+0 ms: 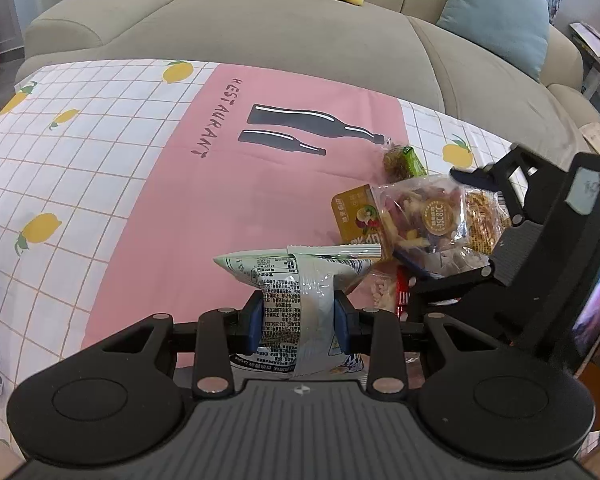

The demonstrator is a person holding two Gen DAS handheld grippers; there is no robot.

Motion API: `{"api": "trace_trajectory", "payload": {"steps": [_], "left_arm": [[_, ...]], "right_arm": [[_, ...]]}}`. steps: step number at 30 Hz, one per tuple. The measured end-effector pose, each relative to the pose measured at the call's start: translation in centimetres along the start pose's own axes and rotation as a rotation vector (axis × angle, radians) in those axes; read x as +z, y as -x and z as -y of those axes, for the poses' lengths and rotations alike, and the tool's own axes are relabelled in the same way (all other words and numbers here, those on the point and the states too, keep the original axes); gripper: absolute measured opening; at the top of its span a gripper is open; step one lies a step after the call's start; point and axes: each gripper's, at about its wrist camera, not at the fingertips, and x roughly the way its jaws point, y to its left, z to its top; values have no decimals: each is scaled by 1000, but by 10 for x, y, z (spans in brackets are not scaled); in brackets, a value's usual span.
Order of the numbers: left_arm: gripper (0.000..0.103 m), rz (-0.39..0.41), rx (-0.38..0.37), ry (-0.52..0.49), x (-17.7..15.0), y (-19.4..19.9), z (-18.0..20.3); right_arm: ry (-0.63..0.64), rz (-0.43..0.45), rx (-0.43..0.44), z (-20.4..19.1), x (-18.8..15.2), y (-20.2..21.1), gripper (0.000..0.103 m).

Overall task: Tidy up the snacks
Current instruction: 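Lift the white-and-green bag with the left tool while the right tool grasps the orange-labelled nut bag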

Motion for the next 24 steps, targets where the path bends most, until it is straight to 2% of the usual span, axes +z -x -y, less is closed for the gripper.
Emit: {"api": "trace_trajectory", "payload": {"steps": [1, 4, 9, 14, 19, 24], "left_arm": [[39, 1, -1, 3, 0, 1, 0], [39, 2, -3, 4, -2, 4, 0], [39, 18, -4, 7, -4, 15, 0], [39, 43, -13, 9, -5, 28, 3], [39, 75, -37, 7, -9, 48, 11], [39, 102, -63, -15, -16, 69, 25]], "right_arm": [[-1, -3, 8, -1, 0, 0, 70], [15, -12, 1, -6, 1, 2, 59], [-53, -11, -3, 0, 0, 11, 55], [-140, 45, -60, 13, 2, 44, 55], [-360, 78, -38, 36, -5, 94, 55], [-637, 71, -4, 55, -35, 146, 55]]}}
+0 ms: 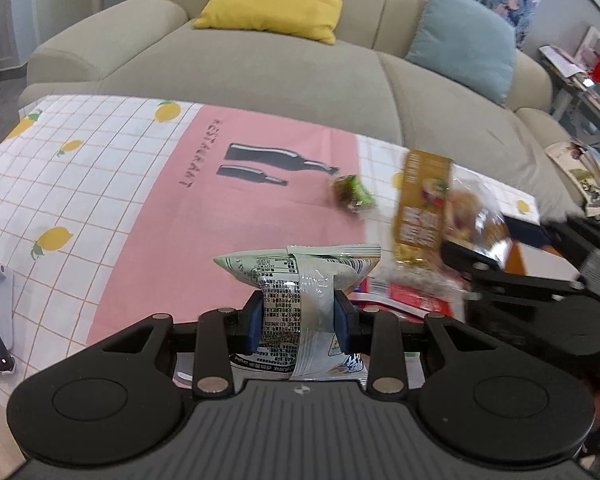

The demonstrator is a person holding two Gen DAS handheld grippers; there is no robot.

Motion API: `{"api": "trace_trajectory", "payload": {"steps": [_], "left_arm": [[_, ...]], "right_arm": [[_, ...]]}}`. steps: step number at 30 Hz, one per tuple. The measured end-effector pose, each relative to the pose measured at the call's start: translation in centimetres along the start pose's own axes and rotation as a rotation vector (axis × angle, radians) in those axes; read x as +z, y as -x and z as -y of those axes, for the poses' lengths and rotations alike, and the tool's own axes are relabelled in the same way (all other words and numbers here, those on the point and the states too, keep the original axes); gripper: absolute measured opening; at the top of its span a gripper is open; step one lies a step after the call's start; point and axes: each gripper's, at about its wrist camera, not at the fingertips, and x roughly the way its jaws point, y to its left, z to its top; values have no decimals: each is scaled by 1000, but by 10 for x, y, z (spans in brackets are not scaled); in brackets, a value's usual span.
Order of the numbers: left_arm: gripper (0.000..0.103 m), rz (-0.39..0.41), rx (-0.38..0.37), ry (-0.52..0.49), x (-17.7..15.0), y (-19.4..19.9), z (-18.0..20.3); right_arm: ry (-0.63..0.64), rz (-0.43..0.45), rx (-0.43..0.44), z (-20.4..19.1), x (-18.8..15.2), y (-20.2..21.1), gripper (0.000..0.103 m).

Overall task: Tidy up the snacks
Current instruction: 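Lift the white-and-green bag with the left tool while the right tool grasps the orange-labelled nut bag, then lower both bags into the orange box and open both tools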

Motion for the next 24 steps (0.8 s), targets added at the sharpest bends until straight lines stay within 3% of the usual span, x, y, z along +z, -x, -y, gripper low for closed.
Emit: {"api": "trace_trajectory", "payload": {"steps": [6, 11, 20, 24], "left_arm": [[39, 36, -55, -53, -4, 25, 31], [39, 42, -142, -92, -6, 40, 64], [39, -18, -317, -206, -11, 39, 145], [39, -40, -355, -289, -10, 30, 187]], "right_arm": [[-296, 8, 34, 50, -26, 65, 55], [-458, 8, 23, 89, -48, 110, 55], [-639, -62, -46, 149, -105, 155, 55], [-738, -80, -55, 177, -130, 165, 55]]}}
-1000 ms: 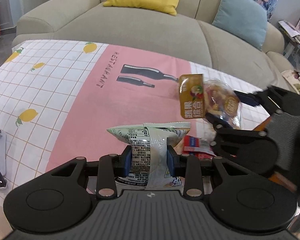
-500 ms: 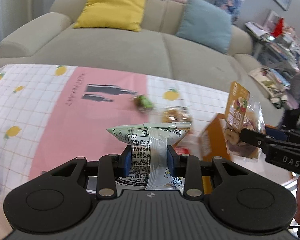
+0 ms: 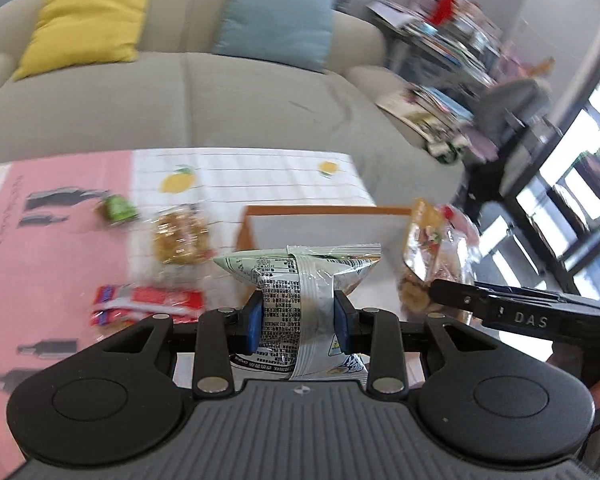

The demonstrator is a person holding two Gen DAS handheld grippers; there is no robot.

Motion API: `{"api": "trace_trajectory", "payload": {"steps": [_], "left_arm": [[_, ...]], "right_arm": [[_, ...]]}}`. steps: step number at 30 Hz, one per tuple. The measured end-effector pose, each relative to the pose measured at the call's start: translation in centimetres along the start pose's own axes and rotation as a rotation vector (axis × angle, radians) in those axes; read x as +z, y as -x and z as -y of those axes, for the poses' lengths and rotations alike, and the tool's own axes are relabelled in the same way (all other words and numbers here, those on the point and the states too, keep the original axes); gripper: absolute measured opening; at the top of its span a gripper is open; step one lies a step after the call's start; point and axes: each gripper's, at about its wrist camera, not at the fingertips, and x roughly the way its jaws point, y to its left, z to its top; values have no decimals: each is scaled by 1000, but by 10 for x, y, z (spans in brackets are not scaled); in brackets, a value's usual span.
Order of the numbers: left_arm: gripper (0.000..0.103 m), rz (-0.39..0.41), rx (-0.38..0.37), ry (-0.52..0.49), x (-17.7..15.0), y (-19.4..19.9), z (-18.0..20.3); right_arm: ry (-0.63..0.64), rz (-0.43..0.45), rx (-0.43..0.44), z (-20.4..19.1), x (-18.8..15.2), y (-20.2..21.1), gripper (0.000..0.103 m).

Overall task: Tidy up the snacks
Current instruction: 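Lower both bags into the orange box and open both tools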

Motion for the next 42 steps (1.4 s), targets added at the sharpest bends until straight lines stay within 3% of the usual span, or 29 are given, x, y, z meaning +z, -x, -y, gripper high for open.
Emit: {"api": "trace_trajectory", "payload": {"steps": [4, 14, 21, 31, 42], "left_arm": [[39, -53, -44, -49, 6, -26, 28], [39, -206, 6, -160, 8, -90, 55], [39, -277, 48, -204, 14, -114, 57], [39, -348, 108, -360, 6, -145, 75], [41, -464, 139, -383, -9, -182, 71]], "right_arm": [[-53, -17, -29, 28, -1, 2, 55], [-123, -126, -78, 65, -2, -31, 55], [-134, -195, -111, 74, 7, -59, 55], [-145, -356, -155, 84, 9, -102, 55], [-112, -449, -200, 81, 4, -129, 56]]}}
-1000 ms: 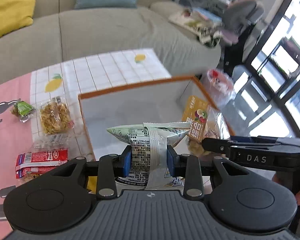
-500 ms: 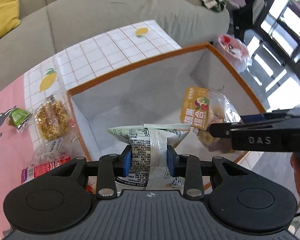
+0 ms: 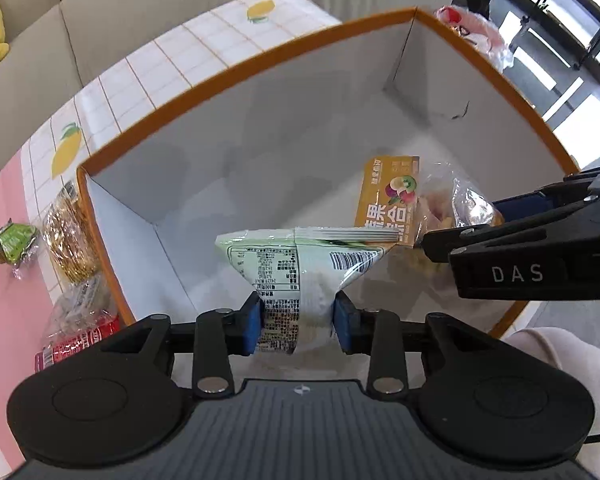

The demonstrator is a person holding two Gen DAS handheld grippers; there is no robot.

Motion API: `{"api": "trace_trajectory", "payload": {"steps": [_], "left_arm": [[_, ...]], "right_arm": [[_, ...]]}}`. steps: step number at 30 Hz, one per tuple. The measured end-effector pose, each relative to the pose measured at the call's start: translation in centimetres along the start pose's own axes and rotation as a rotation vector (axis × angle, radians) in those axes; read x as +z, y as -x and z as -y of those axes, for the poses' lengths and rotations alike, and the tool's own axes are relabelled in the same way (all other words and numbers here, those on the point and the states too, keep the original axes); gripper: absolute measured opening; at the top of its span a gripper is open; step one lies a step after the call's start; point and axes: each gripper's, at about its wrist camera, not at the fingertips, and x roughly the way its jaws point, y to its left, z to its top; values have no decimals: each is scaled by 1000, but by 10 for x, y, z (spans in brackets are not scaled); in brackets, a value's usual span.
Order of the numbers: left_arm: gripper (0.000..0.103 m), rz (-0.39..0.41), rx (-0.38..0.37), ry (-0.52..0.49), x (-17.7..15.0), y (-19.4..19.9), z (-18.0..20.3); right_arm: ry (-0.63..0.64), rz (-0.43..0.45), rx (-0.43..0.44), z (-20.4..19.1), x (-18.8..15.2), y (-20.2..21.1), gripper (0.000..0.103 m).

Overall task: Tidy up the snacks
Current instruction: 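Lower both bags into the orange box and open both tools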

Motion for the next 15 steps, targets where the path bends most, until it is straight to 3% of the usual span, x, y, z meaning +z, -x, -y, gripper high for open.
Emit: {"api": "trace_trajectory", "payload": {"steps": [8, 15], "left_arm": [[76, 13, 21, -27, -2, -3, 0], [84, 45, 34, -28, -4, 3, 2]], "right_arm": [[-6, -28, -11, -1, 2, -17, 60], [0, -30, -6, -9, 1, -14, 65]]}}
